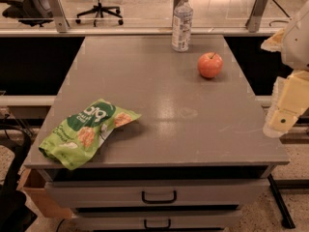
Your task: Move apple near green rice chip bag
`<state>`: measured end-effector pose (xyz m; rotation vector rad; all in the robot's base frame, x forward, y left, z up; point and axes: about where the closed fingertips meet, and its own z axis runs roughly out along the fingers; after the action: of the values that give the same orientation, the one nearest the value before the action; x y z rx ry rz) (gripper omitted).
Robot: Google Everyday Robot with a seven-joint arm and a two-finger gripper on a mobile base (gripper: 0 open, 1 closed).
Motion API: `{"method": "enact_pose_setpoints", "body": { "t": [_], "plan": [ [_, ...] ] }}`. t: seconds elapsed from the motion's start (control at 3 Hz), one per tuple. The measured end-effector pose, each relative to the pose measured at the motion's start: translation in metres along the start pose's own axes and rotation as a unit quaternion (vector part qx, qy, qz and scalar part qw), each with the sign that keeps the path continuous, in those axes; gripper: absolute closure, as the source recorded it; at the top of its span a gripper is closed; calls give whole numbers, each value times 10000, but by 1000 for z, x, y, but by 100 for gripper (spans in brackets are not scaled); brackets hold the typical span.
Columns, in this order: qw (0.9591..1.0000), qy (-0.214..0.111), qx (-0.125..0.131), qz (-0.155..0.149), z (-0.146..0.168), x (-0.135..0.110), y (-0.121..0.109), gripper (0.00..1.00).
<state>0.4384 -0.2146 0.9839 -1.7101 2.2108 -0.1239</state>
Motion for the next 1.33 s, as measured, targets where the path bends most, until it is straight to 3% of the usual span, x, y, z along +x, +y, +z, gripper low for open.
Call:
{"method": "enact_pose_setpoints", "body": {
  "t": [0.67, 1.0, 1.33],
  "plan": [
    [9999, -32, 104, 108, 2, 0, -6, 0],
    [9975, -180, 434, 520, 20, 11, -30, 0],
    [9912, -571, 945, 728, 33, 8, -66, 0]
  ]
}}
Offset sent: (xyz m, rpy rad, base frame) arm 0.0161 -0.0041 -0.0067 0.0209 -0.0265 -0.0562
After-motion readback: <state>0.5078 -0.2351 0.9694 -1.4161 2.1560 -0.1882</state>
